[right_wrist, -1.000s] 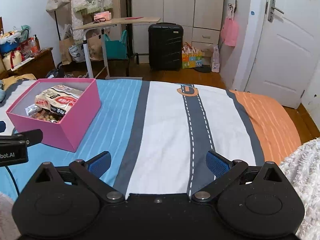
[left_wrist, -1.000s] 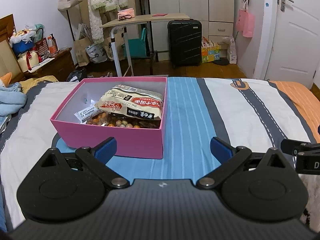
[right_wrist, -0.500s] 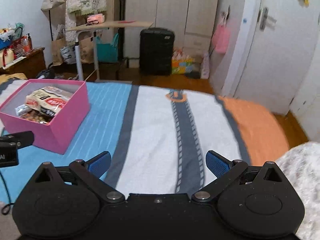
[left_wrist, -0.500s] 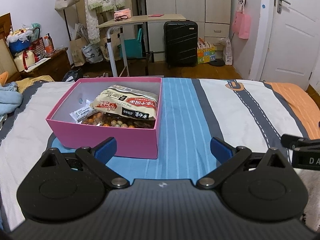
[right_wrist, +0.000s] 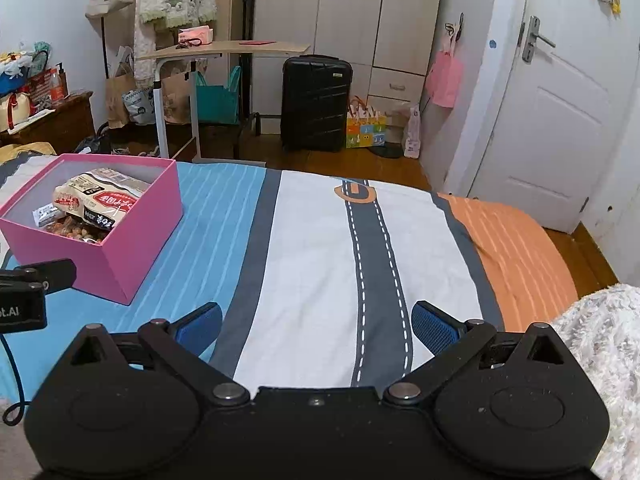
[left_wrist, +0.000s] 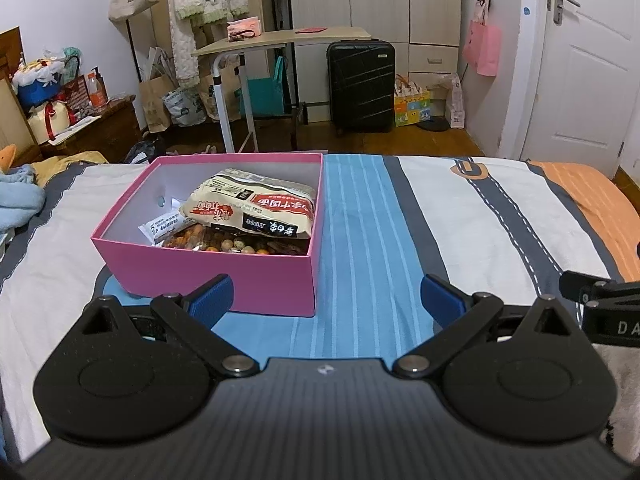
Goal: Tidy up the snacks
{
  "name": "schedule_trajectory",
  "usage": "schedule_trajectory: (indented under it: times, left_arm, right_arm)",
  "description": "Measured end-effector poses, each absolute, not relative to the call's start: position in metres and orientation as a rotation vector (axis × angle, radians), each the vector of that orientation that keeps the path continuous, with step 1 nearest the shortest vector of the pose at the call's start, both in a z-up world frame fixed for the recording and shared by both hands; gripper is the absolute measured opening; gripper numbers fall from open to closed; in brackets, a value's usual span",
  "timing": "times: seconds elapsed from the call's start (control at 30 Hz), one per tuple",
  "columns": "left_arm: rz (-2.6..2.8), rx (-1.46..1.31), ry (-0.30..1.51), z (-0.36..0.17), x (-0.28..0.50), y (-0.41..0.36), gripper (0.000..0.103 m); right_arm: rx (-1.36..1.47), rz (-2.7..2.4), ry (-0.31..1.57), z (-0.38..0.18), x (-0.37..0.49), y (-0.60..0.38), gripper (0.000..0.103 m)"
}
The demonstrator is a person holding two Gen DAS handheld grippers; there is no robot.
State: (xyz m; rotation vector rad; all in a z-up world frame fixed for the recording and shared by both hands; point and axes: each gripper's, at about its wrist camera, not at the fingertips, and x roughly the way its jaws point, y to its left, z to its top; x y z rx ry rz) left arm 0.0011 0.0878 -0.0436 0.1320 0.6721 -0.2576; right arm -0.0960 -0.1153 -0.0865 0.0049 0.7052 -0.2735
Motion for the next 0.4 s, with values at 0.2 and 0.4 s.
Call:
schedule_trajectory:
  times: [0.2, 0.4]
  left_arm:
    - [-0.255, 0.130, 0.671, -0.0439, 0.0014, 0.0898, 0.101]
    - [-0.260, 0.130, 0.669, -0.0446, 0.0018, 0.0909, 0.101]
  right_arm:
    - [0.009, -0.280, 0.708, -0.0879, -0.0952, -0.1162, 0.102]
    - [0.023, -0.277, 0.715, -0.0883, -0.0931, -0.1186, 0.102]
